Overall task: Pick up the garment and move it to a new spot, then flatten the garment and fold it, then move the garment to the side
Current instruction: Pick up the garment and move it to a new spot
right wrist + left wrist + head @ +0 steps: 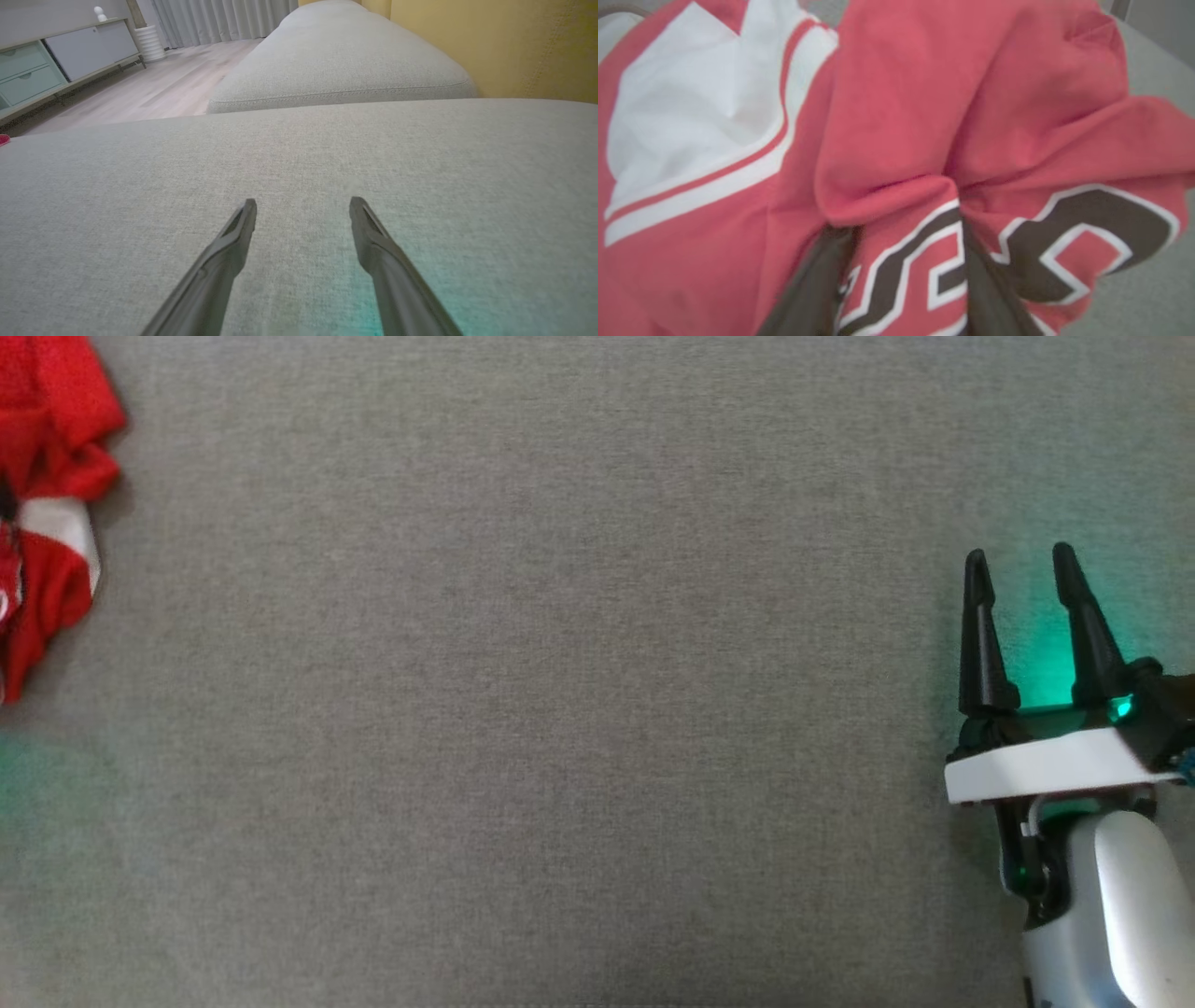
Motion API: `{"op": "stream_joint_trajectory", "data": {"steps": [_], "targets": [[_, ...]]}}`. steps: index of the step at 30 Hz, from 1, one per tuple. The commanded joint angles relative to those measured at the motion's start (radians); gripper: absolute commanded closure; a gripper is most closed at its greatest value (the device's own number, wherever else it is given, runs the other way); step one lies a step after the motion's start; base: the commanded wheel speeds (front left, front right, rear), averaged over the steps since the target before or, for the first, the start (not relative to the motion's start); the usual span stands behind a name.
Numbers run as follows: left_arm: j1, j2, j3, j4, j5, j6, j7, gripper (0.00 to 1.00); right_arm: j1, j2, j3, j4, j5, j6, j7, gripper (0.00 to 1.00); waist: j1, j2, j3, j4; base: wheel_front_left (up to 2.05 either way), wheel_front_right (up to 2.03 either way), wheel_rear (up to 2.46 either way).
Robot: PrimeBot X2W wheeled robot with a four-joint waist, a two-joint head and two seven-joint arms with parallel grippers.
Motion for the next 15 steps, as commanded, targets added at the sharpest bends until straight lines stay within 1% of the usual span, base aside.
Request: {"op": "stream_joint_trajectory", "data": {"steps": [1,6,7,10,12,15], "targets": [[0.017,0.094,0.034,-0.031,0.018,0.006,0.003,1.00,-0.003,-0.005,0.030,-0.019,0.016,0.008,-0.014,0.00,-0.0003,0.0001,-0.019,-0.004,0.00,0.00,0.00],[-0.004,0.133,0.036,-0.069,0.067,-0.017,-0.097,1.00,0.008,-0.005,0.031,0.006,0.024,0.008,-0.026,0.00,-0.0003,0.0001,-0.087,0.012,0.00,0.00,0.00],[-0.004,0.133,0.036,-0.069,0.067,-0.017,-0.097,1.00,0.008,-0.005,0.031,0.006,0.024,0.008,-0.026,0.00,-0.0003,0.0001,-0.087,0.012,0.00,0.00,0.00],[-0.034,0.150,0.022,-0.100,0.095,-0.034,-0.145,1.00,0.020,-0.005,0.037,0.028,0.036,0.008,-0.033,0.00,-0.0003,0.0001,-0.149,0.028,0.00,0.00,0.00],[-0.067,0.147,0.008,-0.119,0.101,-0.052,-0.173,1.00,0.031,-0.005,0.040,0.044,0.044,0.008,-0.039,0.00,-0.0003,0.0001,-0.195,0.041,0.00,0.00,0.00],[-0.139,0.121,-0.032,-0.138,0.099,-0.072,-0.180,1.00,0.052,-0.005,0.043,0.071,0.059,0.008,-0.048,0.00,-0.0003,0.0001,-0.269,0.061,0.00,0.00,0.00]]}}
